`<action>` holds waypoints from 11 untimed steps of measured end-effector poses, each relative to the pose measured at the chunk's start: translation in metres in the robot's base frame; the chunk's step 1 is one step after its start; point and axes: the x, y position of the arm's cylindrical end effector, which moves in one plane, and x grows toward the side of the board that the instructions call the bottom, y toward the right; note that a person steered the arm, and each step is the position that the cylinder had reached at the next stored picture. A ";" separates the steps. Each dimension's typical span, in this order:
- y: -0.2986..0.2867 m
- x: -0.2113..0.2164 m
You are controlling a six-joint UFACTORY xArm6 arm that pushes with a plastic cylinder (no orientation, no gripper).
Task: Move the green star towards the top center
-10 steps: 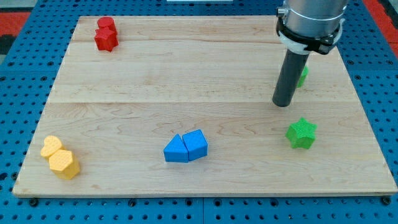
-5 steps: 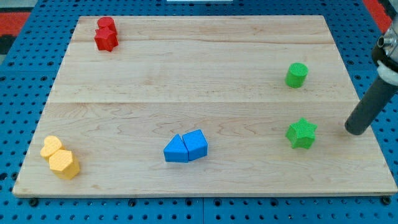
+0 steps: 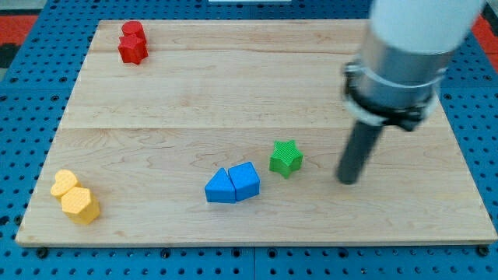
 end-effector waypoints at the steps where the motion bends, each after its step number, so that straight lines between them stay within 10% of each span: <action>1: -0.073 -0.027; 3: -0.128 -0.106; 8: -0.190 -0.082; 11: -0.156 -0.189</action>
